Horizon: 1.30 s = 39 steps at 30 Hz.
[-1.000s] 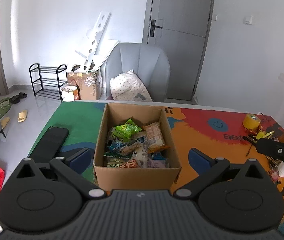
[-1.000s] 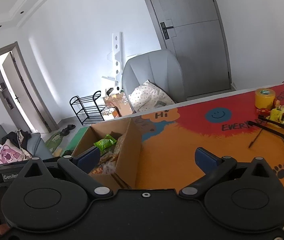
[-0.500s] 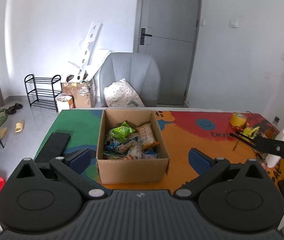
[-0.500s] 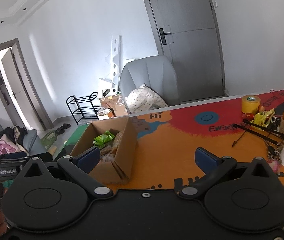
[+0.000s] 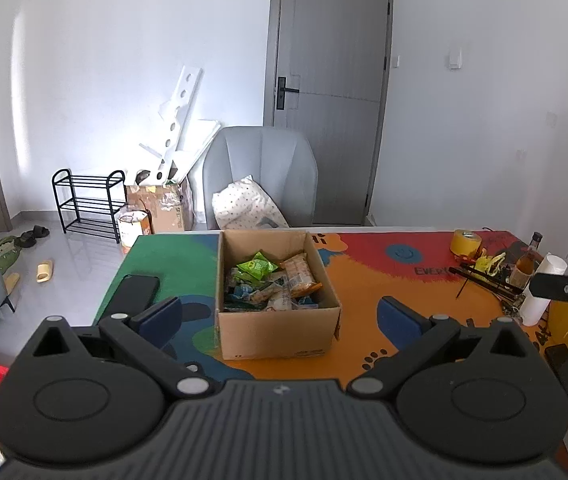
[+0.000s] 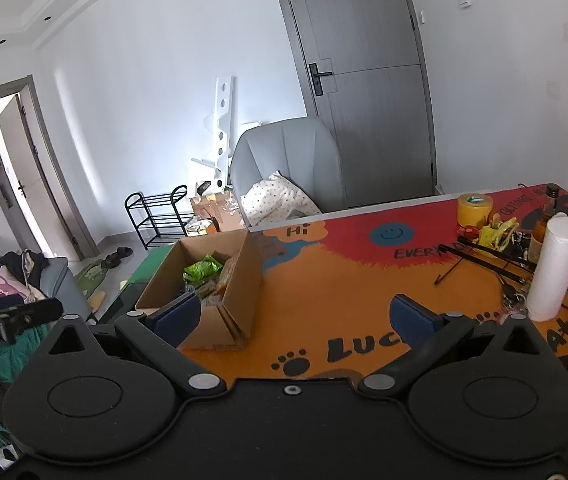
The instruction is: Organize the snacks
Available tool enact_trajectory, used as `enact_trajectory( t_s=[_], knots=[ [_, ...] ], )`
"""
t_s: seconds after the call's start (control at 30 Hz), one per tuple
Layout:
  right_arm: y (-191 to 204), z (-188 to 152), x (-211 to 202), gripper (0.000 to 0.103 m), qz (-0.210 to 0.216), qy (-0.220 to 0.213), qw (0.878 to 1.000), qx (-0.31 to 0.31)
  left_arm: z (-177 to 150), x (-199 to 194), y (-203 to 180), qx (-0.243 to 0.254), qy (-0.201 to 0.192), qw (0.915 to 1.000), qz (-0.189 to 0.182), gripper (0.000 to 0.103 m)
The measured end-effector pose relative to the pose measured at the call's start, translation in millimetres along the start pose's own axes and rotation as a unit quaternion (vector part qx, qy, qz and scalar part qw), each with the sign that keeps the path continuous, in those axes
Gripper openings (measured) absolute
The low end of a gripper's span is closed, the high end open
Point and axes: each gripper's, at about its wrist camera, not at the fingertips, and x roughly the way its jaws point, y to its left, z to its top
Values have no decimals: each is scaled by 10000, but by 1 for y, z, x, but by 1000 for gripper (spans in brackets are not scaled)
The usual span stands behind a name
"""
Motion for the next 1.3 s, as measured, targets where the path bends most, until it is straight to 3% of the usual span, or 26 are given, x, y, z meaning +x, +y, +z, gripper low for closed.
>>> enact_trajectory(
  t_s=[1.3],
  knots=[
    [5, -4, -2, 103, -58, 54, 9997, -245, -4, 5, 2, 82, 118, 9999, -76, 103]
  ],
)
